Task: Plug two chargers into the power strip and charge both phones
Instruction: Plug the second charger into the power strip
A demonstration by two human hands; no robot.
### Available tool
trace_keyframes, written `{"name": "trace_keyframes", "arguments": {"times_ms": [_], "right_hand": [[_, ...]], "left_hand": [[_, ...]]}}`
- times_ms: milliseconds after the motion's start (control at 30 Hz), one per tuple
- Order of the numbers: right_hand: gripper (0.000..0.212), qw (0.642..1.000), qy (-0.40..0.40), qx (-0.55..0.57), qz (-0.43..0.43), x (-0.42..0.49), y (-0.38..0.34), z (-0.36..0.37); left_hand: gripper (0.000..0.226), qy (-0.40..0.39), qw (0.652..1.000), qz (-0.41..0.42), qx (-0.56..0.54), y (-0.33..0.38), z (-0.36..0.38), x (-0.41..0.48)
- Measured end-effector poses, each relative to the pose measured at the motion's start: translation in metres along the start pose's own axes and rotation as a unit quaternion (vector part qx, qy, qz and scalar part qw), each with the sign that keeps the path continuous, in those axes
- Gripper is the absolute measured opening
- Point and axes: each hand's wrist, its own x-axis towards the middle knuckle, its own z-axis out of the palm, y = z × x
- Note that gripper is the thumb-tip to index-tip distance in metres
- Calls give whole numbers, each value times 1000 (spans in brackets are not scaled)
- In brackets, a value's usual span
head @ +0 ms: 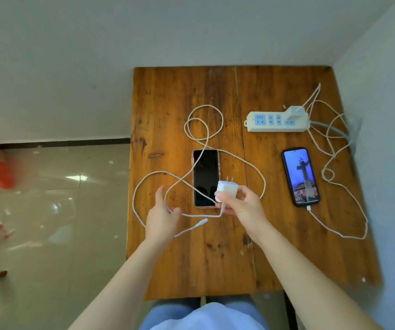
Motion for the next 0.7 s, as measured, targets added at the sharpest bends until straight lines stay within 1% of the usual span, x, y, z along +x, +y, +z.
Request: {"name": "trace_keyframes", "arguments": {"times_ms": [33, 67, 100, 167, 200, 233, 300, 333, 367, 433, 467, 533, 567, 600, 667, 700], "right_hand": [[61, 998, 7, 56, 0, 3, -13, -13], [65, 994, 11, 108, -1, 6, -25, -26], [64, 987, 12, 158, -2, 11, -36, -38], [51, 971, 24, 238, 1, 22, -58, -64], [46, 968, 34, 250, 4, 29, -69, -75], [43, 972, 49, 228, 6, 36, -78, -84], [44, 992, 80, 94, 10, 54, -93, -100], [44, 996, 89, 19, 9, 64, -98, -106], [44, 995, 90, -43, 6, 74, -103, -110], [47, 988, 79, -129, -4, 93, -112, -118], [51, 982, 75, -173, -8, 102, -116, -121], [54, 959, 78, -272, -21, 117, -125, -125], [53, 945, 81, -315, -34, 124, -128, -125], [53, 933, 83, -347, -50, 131, -132, -125], [51, 911, 85, -395, -82, 144, -136, -124], [48, 898, 87, -420, -94, 150, -138, -123]], "left_hand": [[45, -2, 999, 24, 30, 13, 3, 0], [29, -15, 997, 40, 66, 25, 7, 0], [22, -34, 994, 51, 89, 37, 11, 0], [40, -79, 989, 65, 109, 58, 19, 0], [46, -84, 987, 78, 115, 70, 23, 1], [50, -72, 985, 101, 121, 80, 25, 3], [52, -23, 976, 173, 133, 98, 30, 14], [51, -9, 966, 214, 142, 107, 32, 20], [49, -11, 954, 256, 155, 117, 33, 28], [42, -54, 924, 327, 189, 135, 37, 44], [38, -83, 917, 341, 190, 144, 39, 53], [35, -119, 924, 325, 165, 158, 43, 70], [31, -109, 928, 314, 168, 163, 47, 78], [26, -85, 925, 315, 195, 168, 51, 85], [17, -36, 900, 343, 268, 178, 62, 95], [16, -26, 885, 360, 293, 182, 68, 99]]}}
